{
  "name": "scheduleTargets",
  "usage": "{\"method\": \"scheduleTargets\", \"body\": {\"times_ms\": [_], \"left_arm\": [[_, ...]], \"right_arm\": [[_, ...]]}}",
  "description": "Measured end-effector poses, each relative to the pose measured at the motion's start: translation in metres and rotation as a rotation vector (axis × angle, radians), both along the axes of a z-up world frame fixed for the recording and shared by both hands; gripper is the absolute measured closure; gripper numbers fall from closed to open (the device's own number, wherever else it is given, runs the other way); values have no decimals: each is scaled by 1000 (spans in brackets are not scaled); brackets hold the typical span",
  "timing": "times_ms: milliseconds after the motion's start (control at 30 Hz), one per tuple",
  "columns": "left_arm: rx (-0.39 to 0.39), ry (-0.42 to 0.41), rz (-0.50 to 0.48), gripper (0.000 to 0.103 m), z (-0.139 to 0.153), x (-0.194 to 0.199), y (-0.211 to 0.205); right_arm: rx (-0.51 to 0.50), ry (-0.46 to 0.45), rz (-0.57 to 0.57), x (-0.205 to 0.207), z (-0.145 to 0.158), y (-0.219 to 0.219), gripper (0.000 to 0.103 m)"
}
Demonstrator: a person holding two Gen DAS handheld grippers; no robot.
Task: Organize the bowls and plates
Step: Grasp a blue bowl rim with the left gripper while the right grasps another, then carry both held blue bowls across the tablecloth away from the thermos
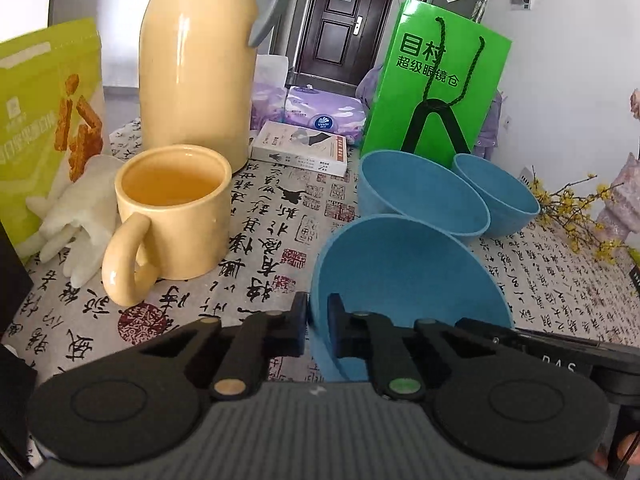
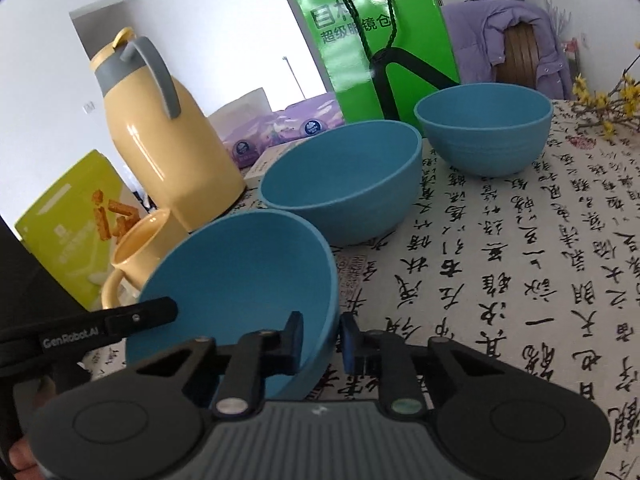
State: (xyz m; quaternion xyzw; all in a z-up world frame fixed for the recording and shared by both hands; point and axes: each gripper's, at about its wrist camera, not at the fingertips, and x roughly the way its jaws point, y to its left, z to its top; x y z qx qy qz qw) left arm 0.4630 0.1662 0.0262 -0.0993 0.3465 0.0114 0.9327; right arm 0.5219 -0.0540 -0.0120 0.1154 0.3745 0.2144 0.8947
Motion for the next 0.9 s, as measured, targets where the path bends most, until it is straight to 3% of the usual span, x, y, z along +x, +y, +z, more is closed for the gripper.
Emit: {"method": "scheduleTargets", "body": {"times_ms": [367, 900], "left_arm": [[-4, -40, -39, 93, 28, -20, -47], [-41, -91, -268, 93, 52, -55, -210]], "right_arm": [[-7, -38, -62, -30, 27, -49, 93], [-9, -90, -284, -103, 72, -222, 93]]}}
